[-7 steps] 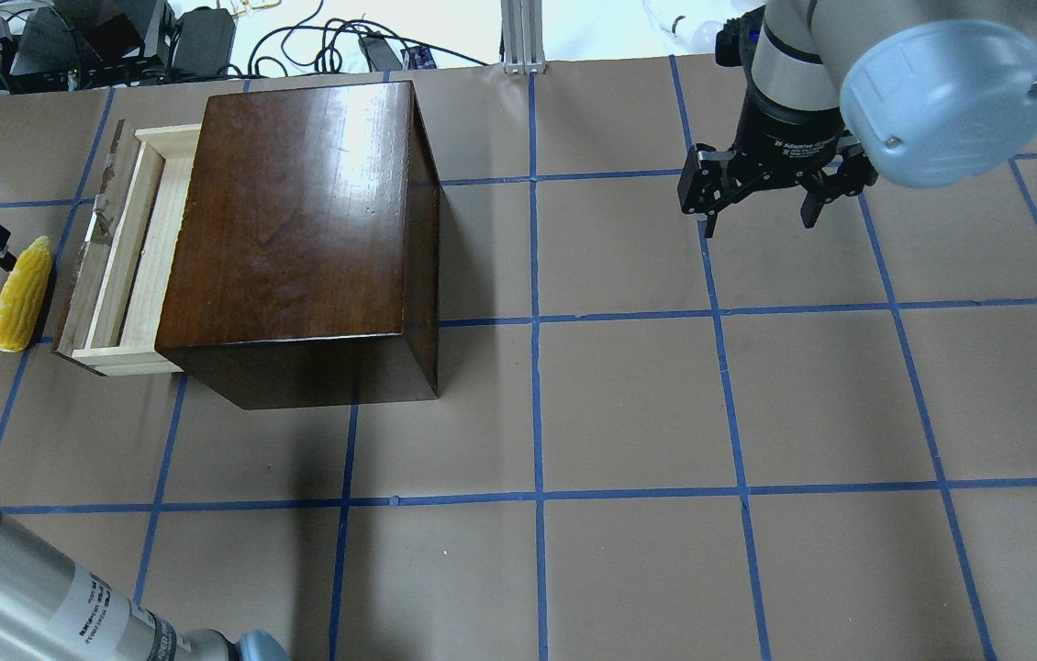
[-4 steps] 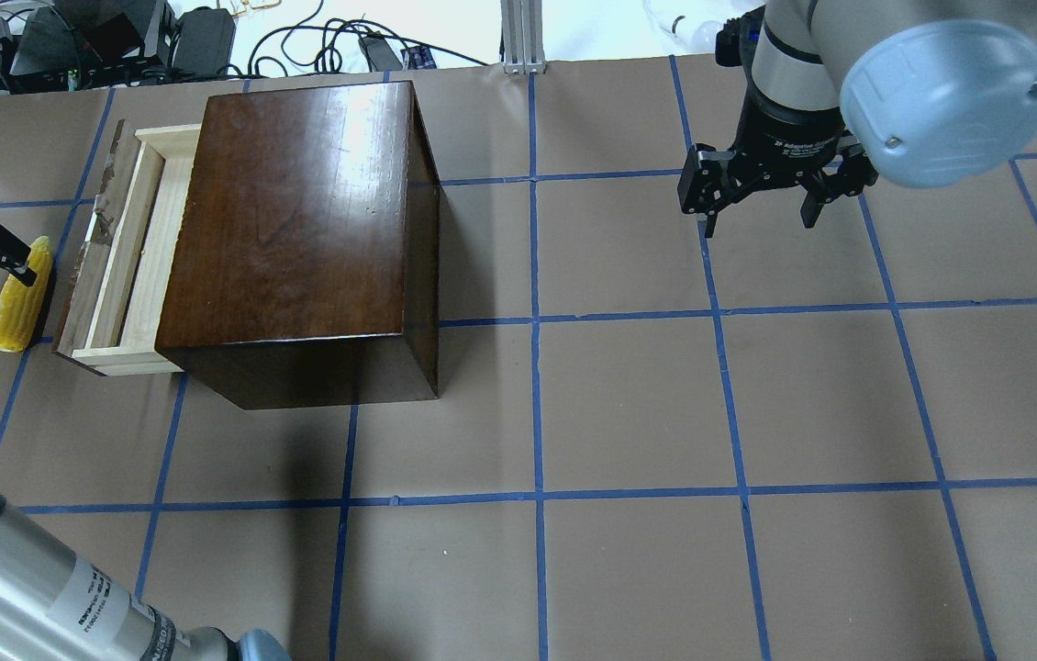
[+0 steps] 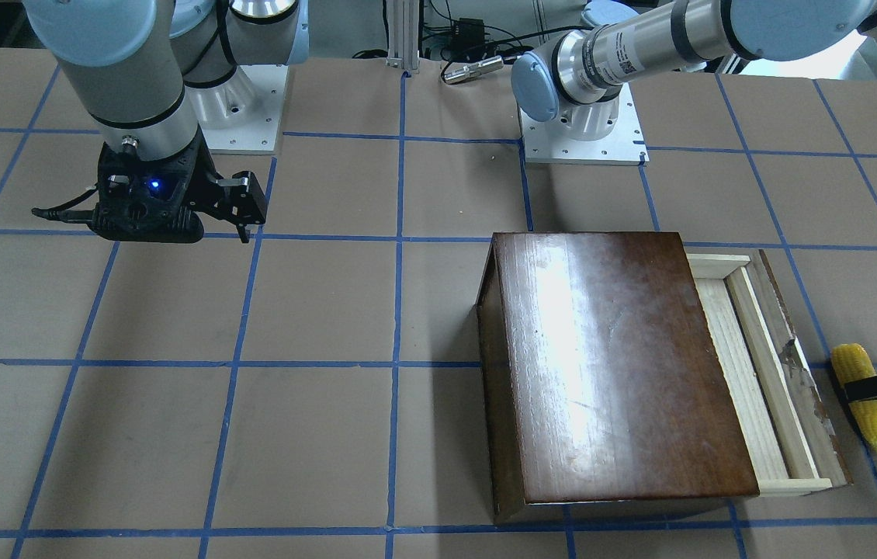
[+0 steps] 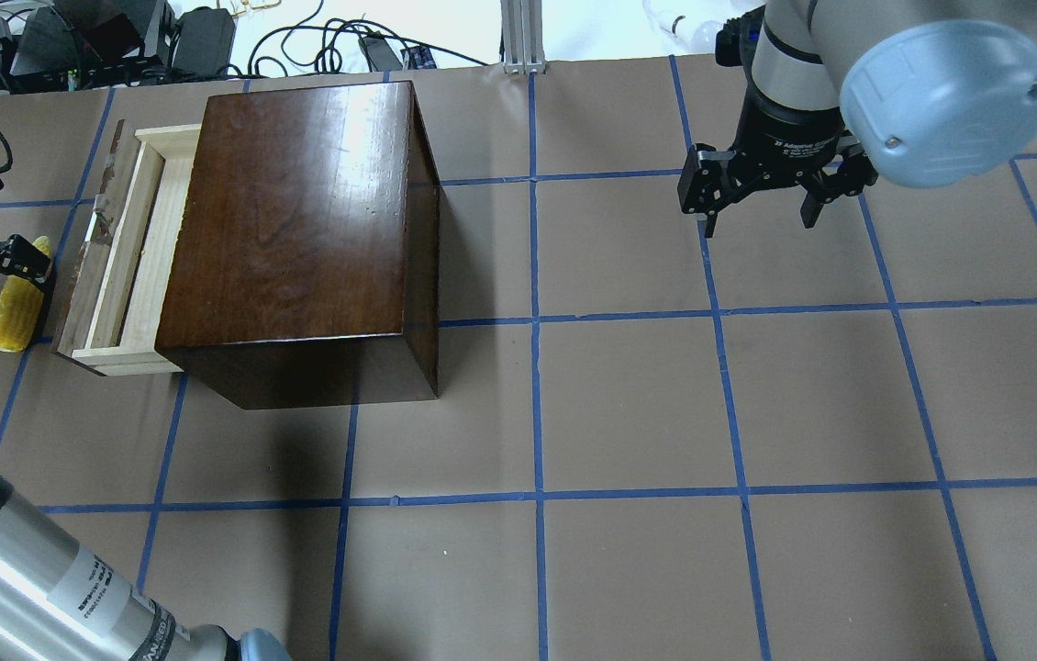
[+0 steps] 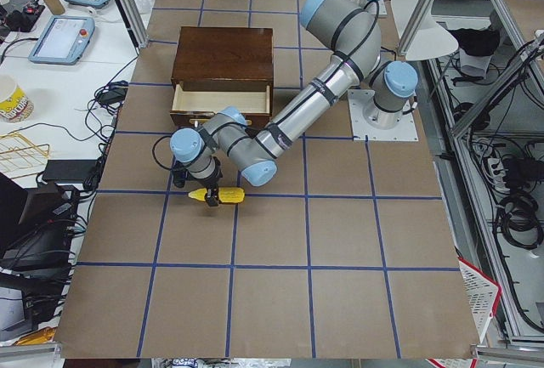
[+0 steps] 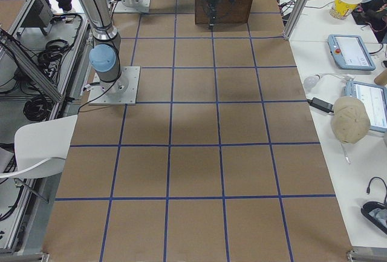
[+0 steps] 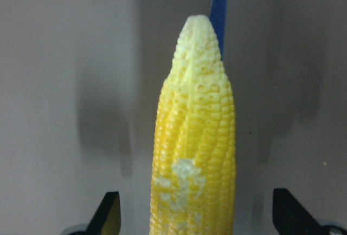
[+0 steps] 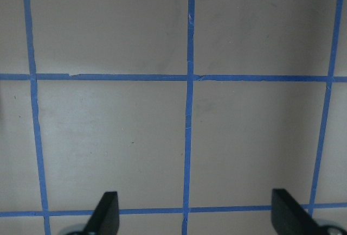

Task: Open drawer and put corn inside
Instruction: 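Lower and grasp the yellow corn cob with the left gripper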

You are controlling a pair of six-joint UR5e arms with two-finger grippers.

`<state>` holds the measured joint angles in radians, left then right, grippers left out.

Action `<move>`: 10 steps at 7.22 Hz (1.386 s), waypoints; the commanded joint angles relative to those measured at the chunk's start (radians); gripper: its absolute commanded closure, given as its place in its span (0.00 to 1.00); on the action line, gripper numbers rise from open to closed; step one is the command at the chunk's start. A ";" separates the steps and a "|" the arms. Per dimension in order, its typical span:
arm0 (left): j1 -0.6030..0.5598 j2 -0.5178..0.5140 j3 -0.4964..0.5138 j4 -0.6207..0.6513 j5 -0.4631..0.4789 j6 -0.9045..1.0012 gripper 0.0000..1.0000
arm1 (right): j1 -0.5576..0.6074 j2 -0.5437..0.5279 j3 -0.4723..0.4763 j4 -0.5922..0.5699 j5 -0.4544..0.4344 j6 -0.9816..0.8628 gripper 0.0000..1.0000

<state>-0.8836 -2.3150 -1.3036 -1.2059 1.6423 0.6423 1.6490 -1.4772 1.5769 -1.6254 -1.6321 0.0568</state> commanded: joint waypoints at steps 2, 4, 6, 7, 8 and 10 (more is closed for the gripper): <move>0.000 -0.015 0.004 0.002 0.022 0.007 0.63 | 0.000 0.000 0.000 0.001 0.000 0.000 0.00; 0.000 -0.014 0.010 -0.009 0.053 0.010 0.81 | 0.000 0.000 0.000 0.001 0.000 0.000 0.00; 0.000 0.014 0.014 -0.029 0.054 0.011 0.88 | 0.000 0.000 0.000 0.001 0.000 0.000 0.00; -0.003 0.037 0.020 -0.068 0.054 0.011 0.88 | 0.000 0.000 0.000 0.001 0.000 0.000 0.00; -0.009 0.077 0.033 -0.124 0.047 0.013 0.90 | 0.000 0.000 0.000 0.001 0.000 0.000 0.00; -0.026 0.149 0.043 -0.193 0.024 0.013 0.91 | 0.000 0.000 0.000 -0.001 0.000 0.000 0.00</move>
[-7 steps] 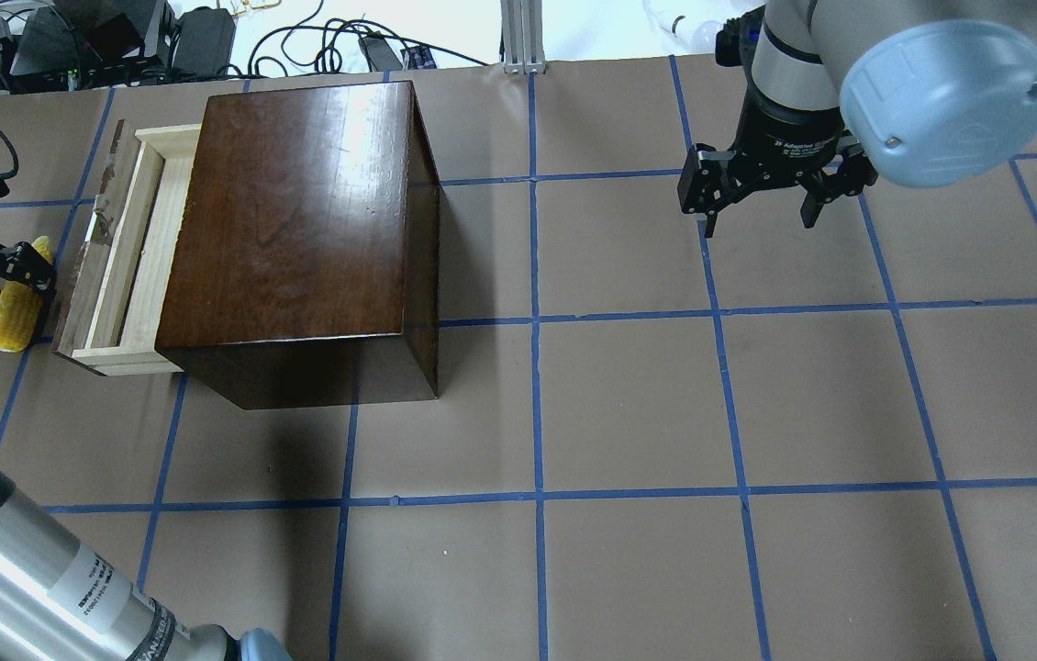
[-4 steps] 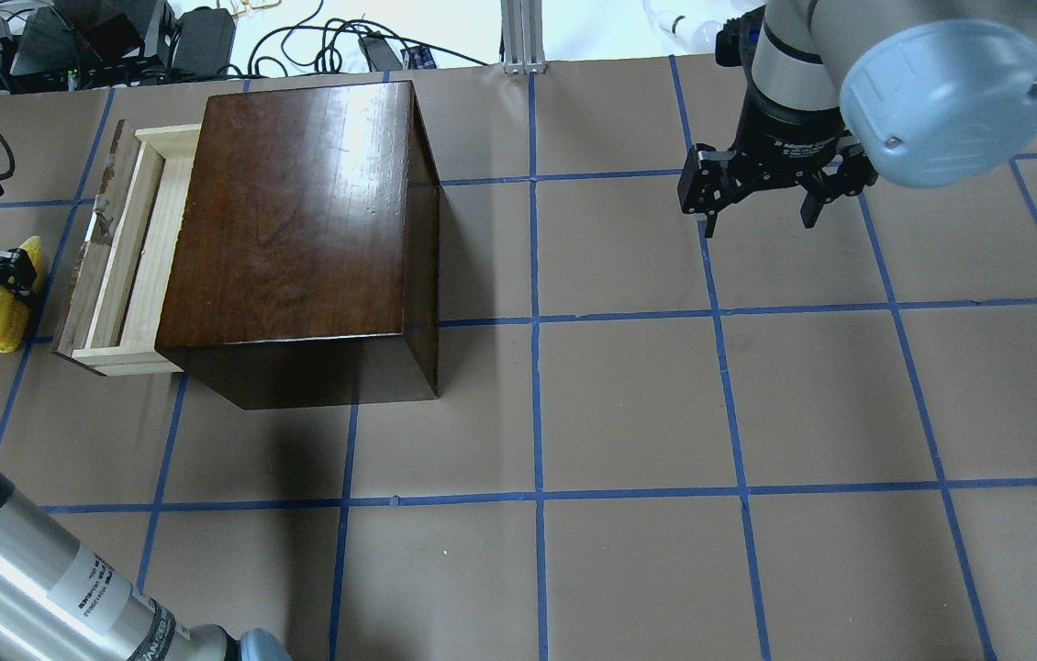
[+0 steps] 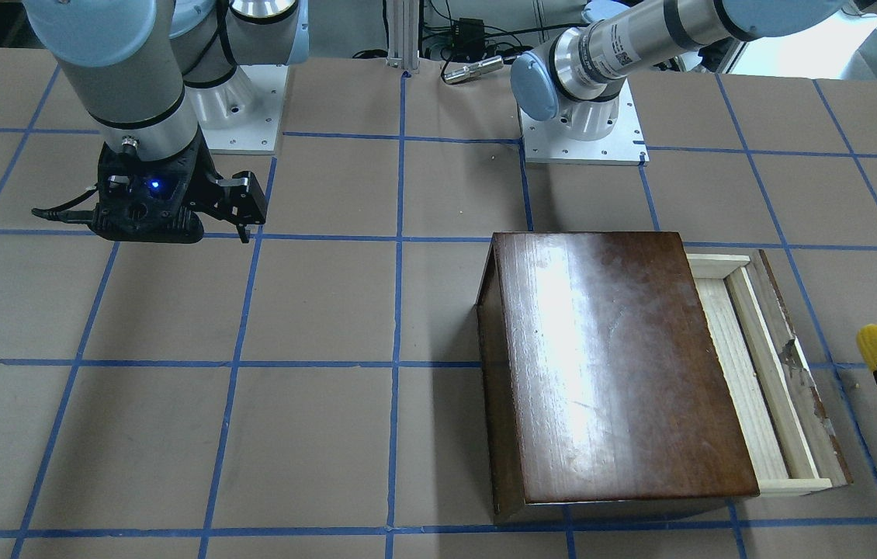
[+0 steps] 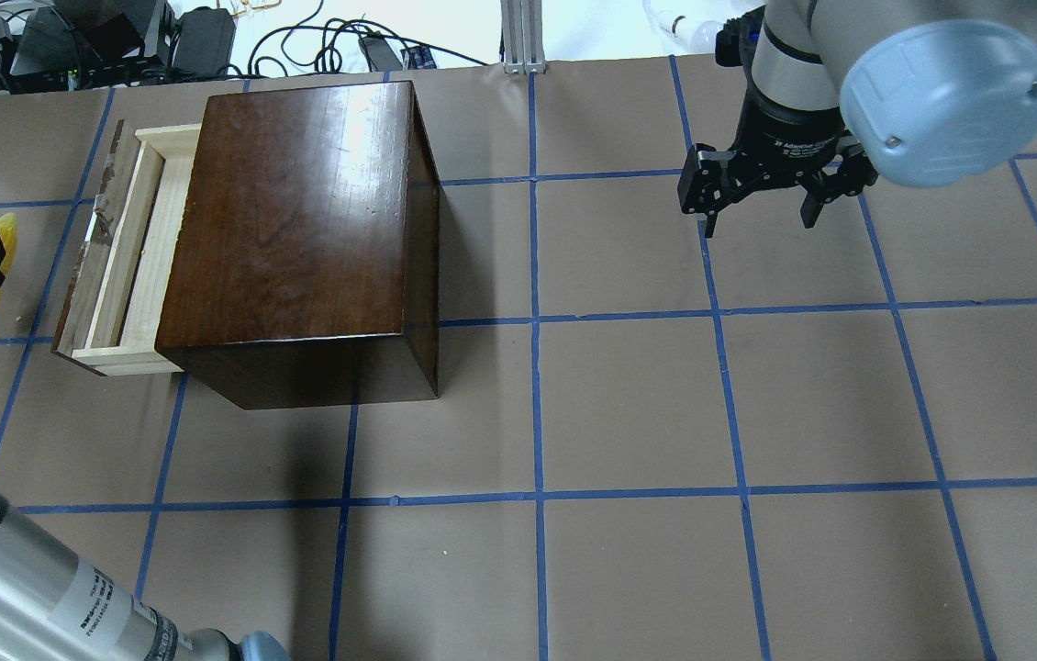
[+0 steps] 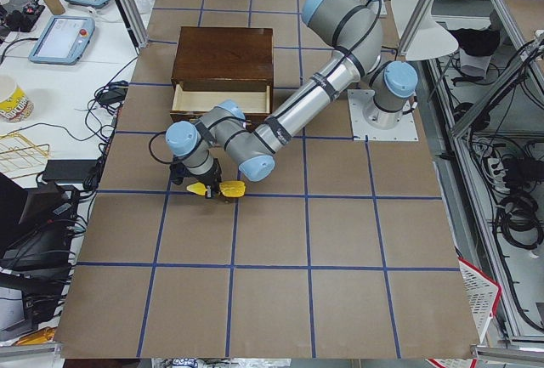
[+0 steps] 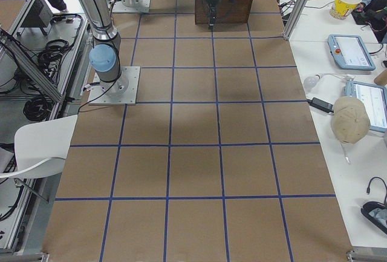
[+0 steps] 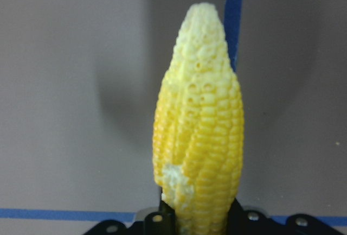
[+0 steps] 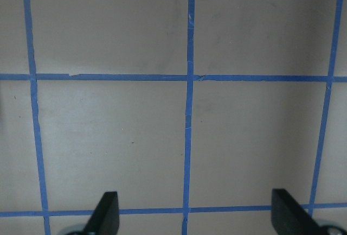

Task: Open drawer and put corn inside
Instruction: 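Lift the corn and carry it over the open drawer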

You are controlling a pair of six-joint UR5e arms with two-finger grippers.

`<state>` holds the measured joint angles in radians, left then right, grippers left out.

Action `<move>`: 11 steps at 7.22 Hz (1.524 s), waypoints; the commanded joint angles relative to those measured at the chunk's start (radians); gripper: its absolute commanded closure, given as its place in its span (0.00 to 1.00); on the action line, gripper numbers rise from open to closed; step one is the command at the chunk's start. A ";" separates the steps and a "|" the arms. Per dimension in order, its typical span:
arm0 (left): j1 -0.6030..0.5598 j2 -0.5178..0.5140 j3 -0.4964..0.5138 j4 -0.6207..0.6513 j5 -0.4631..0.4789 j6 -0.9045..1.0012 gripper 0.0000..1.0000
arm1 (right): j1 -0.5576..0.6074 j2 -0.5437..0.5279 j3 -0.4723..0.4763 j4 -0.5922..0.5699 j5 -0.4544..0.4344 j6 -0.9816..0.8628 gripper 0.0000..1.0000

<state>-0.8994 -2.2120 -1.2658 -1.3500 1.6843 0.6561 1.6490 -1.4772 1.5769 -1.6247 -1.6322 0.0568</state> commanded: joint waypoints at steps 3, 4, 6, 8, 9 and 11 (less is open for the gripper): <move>-0.068 0.174 0.019 -0.118 -0.086 -0.006 0.91 | 0.000 0.000 0.000 0.000 0.002 0.000 0.00; -0.111 0.216 0.052 -0.182 -0.086 -0.013 0.91 | 0.000 0.000 0.000 0.000 0.002 0.000 0.00; -0.215 0.259 0.075 -0.242 -0.086 -0.128 0.91 | 0.000 0.000 0.000 0.000 0.003 0.000 0.00; -0.307 0.245 0.060 -0.244 -0.131 -0.289 0.91 | 0.000 0.000 0.000 0.000 0.003 0.000 0.00; -0.317 0.229 0.046 -0.244 -0.153 -0.302 0.91 | 0.000 0.000 0.000 0.000 0.002 0.000 0.00; -0.317 0.210 -0.010 -0.232 -0.182 -0.312 0.89 | 0.000 0.000 0.000 0.000 0.002 0.000 0.00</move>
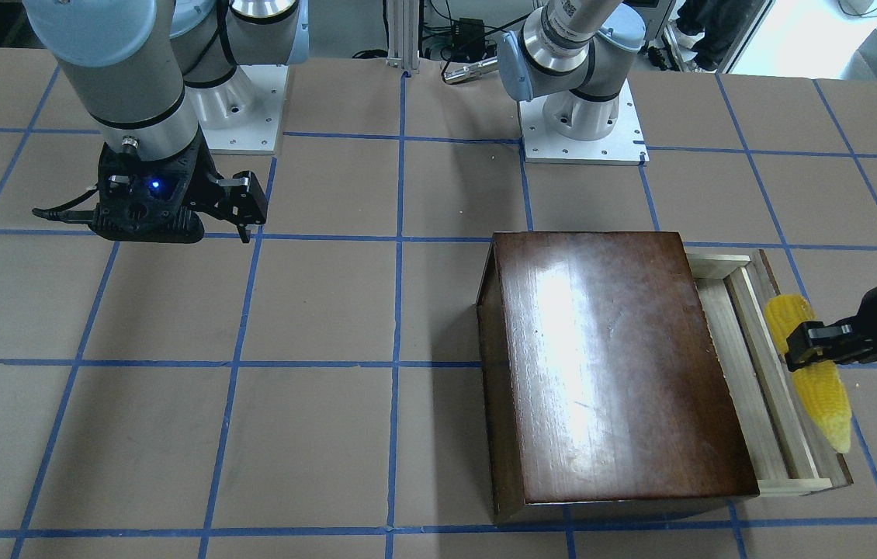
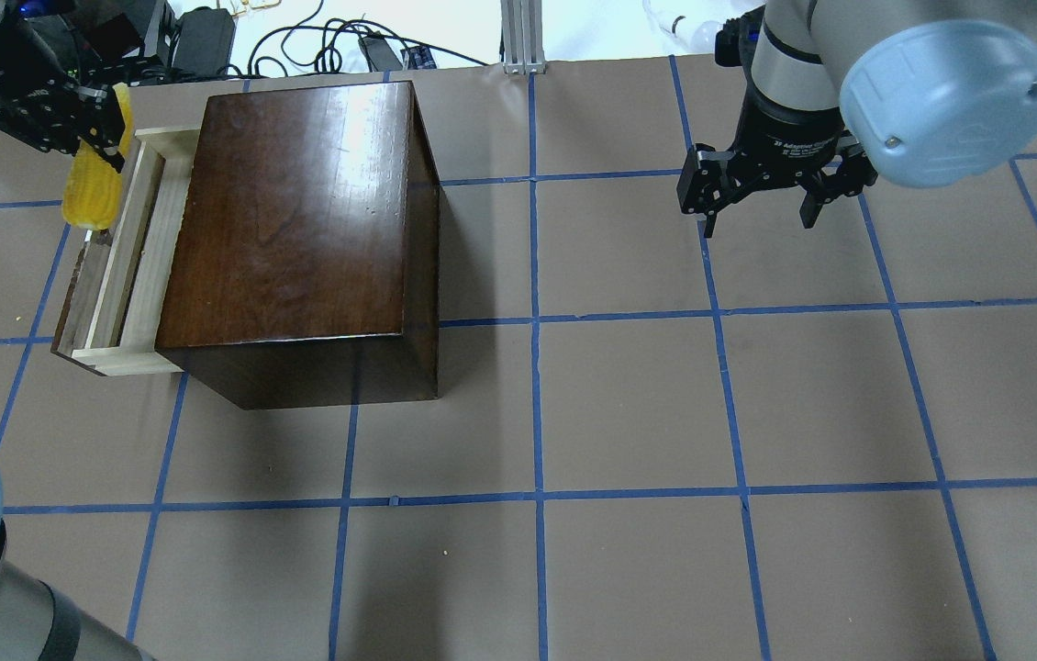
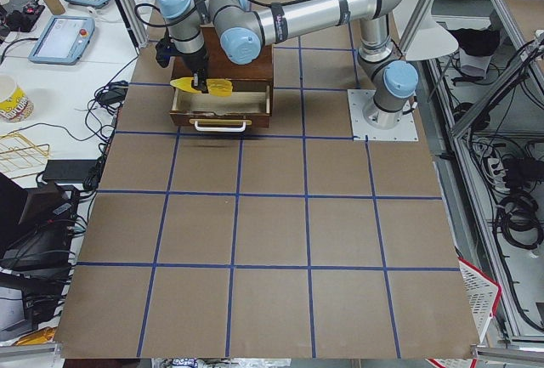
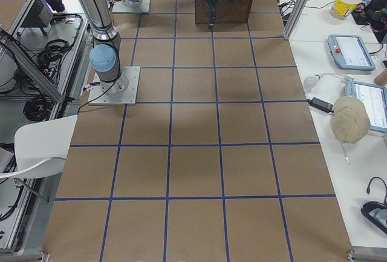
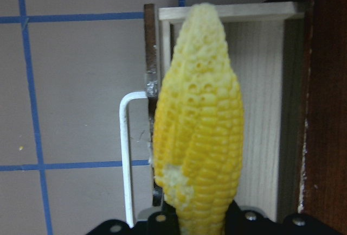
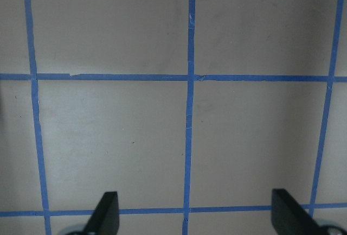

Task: Open drawer and put corn inside
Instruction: 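Lift the corn and carry it over the open drawer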

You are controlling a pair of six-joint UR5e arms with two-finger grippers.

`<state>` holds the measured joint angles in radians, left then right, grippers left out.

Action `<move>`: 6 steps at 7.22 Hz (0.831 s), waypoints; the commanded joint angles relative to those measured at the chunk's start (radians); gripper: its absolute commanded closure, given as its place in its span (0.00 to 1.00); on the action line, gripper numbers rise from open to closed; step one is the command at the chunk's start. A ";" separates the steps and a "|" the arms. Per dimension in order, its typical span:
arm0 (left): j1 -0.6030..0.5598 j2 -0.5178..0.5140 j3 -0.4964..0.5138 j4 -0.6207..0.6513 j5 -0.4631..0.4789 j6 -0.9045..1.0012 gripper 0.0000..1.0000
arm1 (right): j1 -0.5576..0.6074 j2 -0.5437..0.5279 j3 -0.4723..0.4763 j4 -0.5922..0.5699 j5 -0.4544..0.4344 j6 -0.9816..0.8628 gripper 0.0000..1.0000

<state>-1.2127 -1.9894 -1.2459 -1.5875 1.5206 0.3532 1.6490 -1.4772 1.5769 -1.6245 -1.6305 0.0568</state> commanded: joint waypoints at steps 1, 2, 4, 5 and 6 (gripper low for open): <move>-0.004 -0.029 -0.033 0.007 -0.017 -0.005 0.87 | 0.000 0.000 0.000 0.000 0.000 0.000 0.00; -0.004 -0.045 -0.033 0.014 -0.017 -0.003 0.86 | 0.000 0.000 0.000 0.000 0.000 0.000 0.00; -0.004 -0.071 -0.044 0.009 -0.020 0.001 0.83 | 0.000 0.000 0.000 0.000 -0.002 0.000 0.00; -0.004 -0.072 -0.056 0.011 -0.020 0.001 0.80 | 0.000 0.000 0.000 0.000 -0.002 -0.002 0.00; -0.004 -0.078 -0.058 0.014 -0.019 0.000 0.80 | 0.000 0.000 0.000 0.000 -0.002 0.000 0.00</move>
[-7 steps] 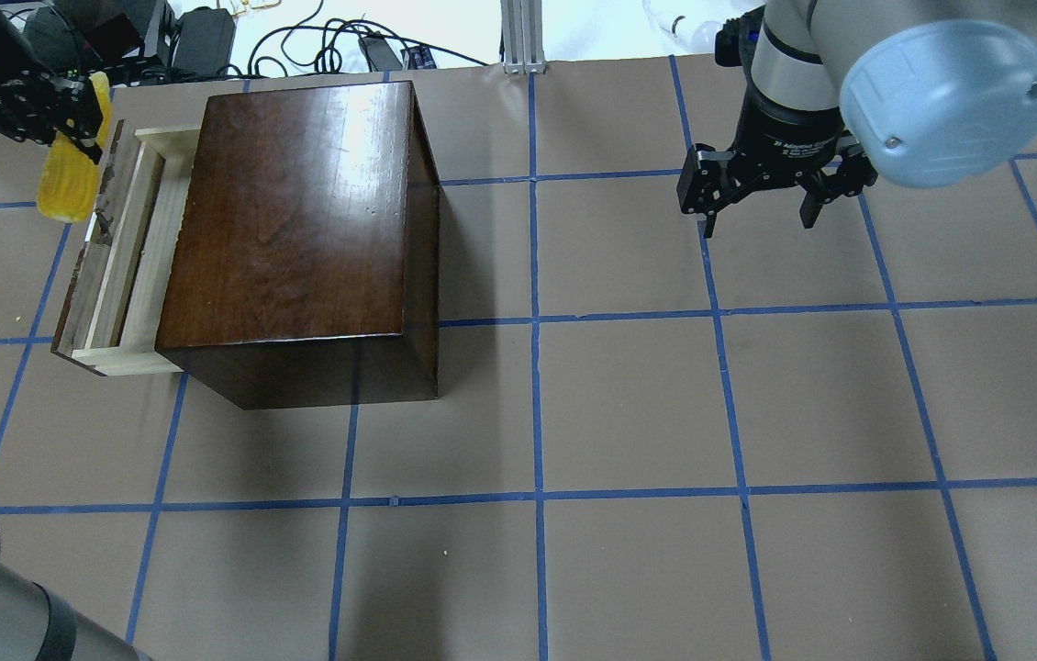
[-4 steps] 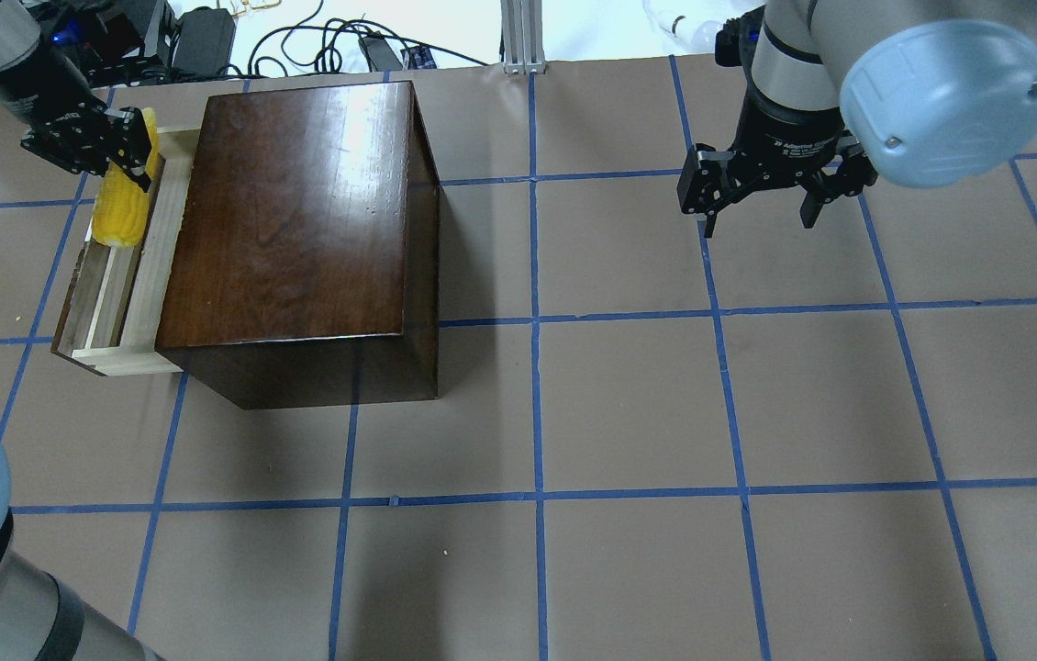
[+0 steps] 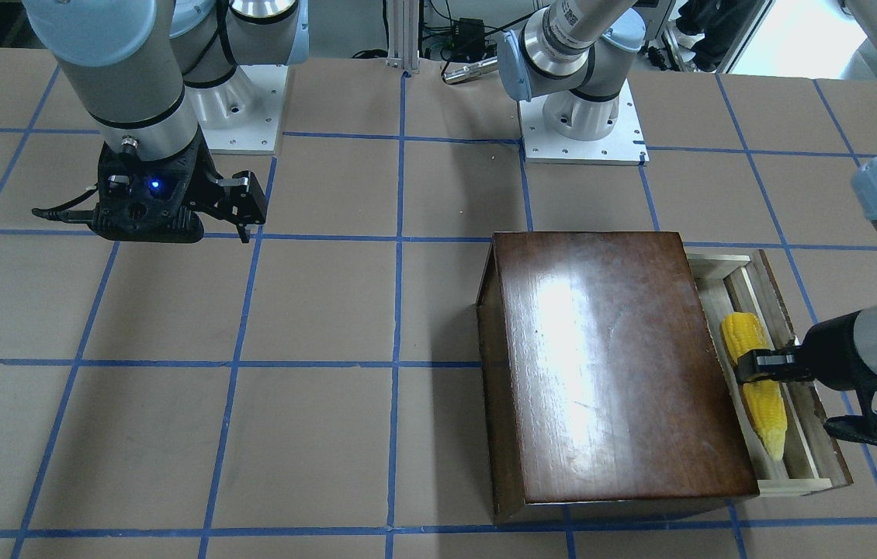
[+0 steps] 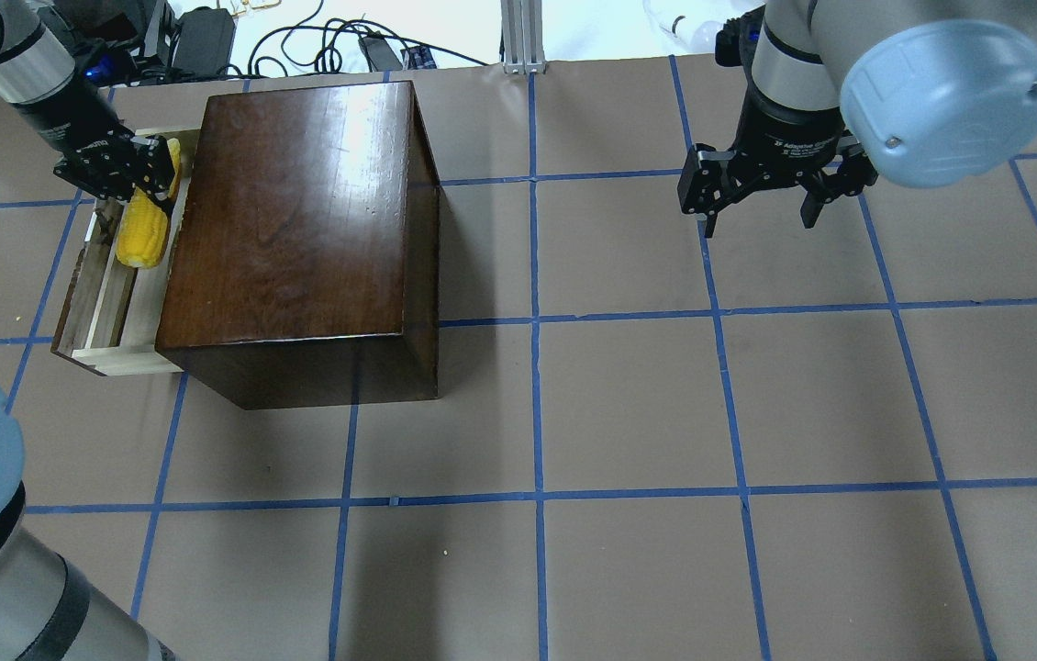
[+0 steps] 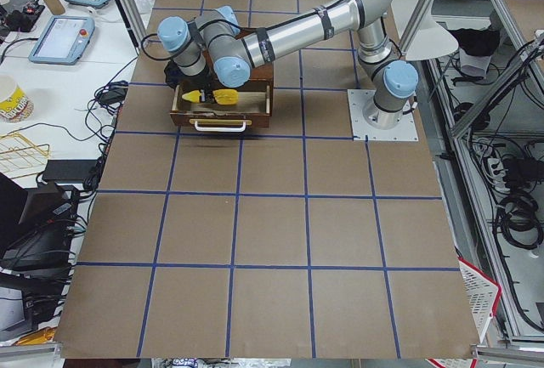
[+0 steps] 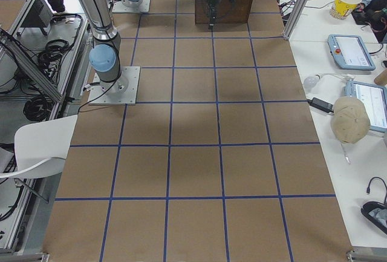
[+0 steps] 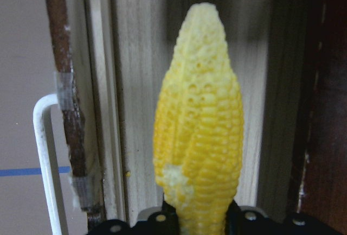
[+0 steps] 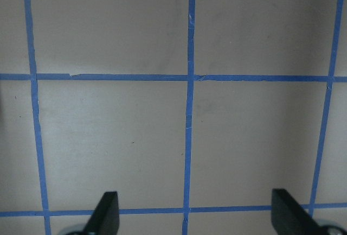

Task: Open drawer and put corn inside
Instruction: 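Lower the corn into the drawer and open the left gripper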

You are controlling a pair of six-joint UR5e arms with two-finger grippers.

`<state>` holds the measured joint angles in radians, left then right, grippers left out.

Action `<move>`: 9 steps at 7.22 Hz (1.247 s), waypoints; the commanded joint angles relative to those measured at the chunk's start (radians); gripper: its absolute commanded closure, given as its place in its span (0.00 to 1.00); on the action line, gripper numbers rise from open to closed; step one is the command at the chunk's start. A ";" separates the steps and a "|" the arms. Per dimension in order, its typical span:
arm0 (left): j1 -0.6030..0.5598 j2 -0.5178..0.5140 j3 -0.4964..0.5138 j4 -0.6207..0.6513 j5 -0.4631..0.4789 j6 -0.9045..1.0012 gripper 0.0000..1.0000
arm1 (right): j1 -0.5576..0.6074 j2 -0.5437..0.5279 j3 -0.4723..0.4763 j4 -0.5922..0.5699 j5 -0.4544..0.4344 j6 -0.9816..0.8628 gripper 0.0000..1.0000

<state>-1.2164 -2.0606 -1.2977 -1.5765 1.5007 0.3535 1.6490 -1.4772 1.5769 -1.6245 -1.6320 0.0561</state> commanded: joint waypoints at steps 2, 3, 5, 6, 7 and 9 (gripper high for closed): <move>0.000 -0.024 -0.011 0.003 0.001 -0.001 0.52 | 0.000 0.000 0.000 0.000 0.000 0.001 0.00; 0.000 -0.029 -0.011 0.003 0.000 -0.008 0.34 | 0.000 0.000 0.000 0.000 0.000 0.001 0.00; 0.000 -0.020 -0.011 0.001 0.001 -0.008 0.07 | 0.000 0.000 0.000 0.000 0.000 0.001 0.00; 0.000 -0.004 -0.009 -0.002 0.004 -0.008 0.03 | 0.000 0.000 0.000 0.000 0.000 0.001 0.00; -0.002 0.010 -0.008 -0.010 0.007 -0.008 0.00 | 0.000 0.000 0.000 -0.002 0.000 0.001 0.00; -0.003 0.031 -0.002 -0.033 0.010 -0.008 0.00 | 0.000 0.000 0.000 0.000 0.000 0.001 0.00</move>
<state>-1.2182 -2.0445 -1.3042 -1.5937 1.5087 0.3452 1.6490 -1.4772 1.5769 -1.6249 -1.6322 0.0568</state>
